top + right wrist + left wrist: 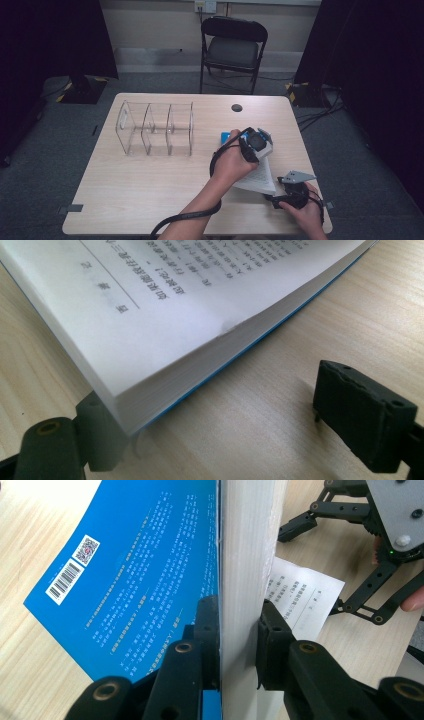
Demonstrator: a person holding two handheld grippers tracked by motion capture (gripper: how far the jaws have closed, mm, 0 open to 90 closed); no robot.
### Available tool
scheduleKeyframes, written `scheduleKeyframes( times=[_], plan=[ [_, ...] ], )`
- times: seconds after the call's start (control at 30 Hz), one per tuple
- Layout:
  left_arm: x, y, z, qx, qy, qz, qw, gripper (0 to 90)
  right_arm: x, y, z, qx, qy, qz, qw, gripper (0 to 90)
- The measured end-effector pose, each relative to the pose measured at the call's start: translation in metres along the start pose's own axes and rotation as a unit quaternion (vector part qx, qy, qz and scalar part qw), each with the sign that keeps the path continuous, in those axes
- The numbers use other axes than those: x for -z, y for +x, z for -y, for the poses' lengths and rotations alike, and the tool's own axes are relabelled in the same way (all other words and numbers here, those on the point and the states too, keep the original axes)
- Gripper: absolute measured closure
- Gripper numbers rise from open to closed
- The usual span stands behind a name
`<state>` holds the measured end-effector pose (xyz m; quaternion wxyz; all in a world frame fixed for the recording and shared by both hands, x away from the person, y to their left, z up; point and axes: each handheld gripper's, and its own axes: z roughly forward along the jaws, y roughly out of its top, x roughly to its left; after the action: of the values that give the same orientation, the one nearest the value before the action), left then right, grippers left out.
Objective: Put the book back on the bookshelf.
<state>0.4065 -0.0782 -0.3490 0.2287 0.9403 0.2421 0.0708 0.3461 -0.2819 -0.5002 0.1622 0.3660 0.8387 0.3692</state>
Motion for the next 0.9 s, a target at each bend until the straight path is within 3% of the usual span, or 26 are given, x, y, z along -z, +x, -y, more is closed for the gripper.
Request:
scheduleKeyframes(
  times=[0.27,0.33,0.47,0.63,0.77,0.9],
  plan=[
    [-0.002,-0.002,0.004,-0.001,-0.002,0.000,1.0000,75.5,0.000,-0.001,0.000,-0.005,0.000,-0.001,1.0000,14.6],
    [-0.002,-0.002,0.005,-0.002,-0.002,0.000,1.0000,75.5,0.001,-0.002,0.000,-0.009,-0.006,0.003,0.9999,24.2],
    [-0.001,-0.001,0.006,-0.006,0.001,0.000,1.0000,75.6,0.002,-0.006,0.001,-0.026,-0.014,-0.010,0.9995,22.6],
    [-0.004,-0.004,0.007,-0.008,0.004,-0.004,1.0000,75.6,0.001,-0.006,-0.001,-0.019,-0.012,-0.012,0.9997,21.6],
    [-0.006,-0.005,0.008,-0.013,0.004,-0.003,0.9999,75.5,0.003,-0.011,0.000,-0.041,-0.024,-0.029,0.9984,22.1],
    [-0.006,-0.006,0.008,-0.015,0.006,-0.002,0.9999,75.5,0.003,-0.011,0.000,-0.047,-0.025,-0.029,0.9981,20.6]
  ],
)
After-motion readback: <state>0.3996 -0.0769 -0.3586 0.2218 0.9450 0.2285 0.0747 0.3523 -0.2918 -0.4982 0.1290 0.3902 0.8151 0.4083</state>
